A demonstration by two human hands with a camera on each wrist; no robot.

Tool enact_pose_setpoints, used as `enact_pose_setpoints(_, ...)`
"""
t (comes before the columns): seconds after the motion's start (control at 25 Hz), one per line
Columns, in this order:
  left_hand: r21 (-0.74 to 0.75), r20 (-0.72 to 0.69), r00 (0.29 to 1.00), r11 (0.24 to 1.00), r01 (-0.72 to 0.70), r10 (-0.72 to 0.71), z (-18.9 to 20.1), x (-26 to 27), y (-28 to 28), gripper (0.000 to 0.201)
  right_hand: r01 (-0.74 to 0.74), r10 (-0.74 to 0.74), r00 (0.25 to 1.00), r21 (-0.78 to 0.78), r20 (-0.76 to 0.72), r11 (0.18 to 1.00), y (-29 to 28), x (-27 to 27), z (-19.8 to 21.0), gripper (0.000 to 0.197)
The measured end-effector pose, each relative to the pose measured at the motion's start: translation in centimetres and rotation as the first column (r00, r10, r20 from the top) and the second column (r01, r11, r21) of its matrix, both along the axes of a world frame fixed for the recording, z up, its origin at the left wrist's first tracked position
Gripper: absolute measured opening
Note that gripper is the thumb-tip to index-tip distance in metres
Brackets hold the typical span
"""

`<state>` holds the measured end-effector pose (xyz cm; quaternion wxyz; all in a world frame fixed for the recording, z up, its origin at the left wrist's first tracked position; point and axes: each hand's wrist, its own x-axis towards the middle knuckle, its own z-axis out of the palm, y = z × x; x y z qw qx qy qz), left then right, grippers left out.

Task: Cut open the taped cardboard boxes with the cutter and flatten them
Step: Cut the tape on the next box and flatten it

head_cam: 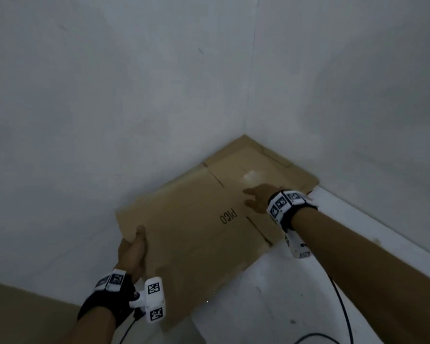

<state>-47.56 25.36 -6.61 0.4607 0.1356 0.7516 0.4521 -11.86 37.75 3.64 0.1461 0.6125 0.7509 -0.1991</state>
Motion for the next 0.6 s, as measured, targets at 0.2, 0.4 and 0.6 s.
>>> enact_pose_setpoints(0.2, -0.101, -0.083, 0.996, 0.994, -0.028, 0.020, -1.0, 0.9, 3.0, 0.079, 0.059, -0.065, 0.998, -0.179, -0.024, 0.982, -1.7, 1.0, -6.9, 0.066)
enact_pose_setpoints(0.4, -0.188, -0.241, 0.969, 0.977, -0.105, 0.058, -1.7, 2.4, 4.3, 0.081, 0.072, -0.076, 0.997, -0.154, -0.023, 0.985, 0.8, 1.4, -7.5, 0.070)
enact_pose_setpoints(0.6, -0.109, -0.078, 0.995, 0.992, -0.070, 0.062, -3.5, 1.4, 6.2, 0.084, 0.082, -0.082, 0.997, -0.103, 0.004, 0.991, 4.8, 2.2, -8.3, 0.067)
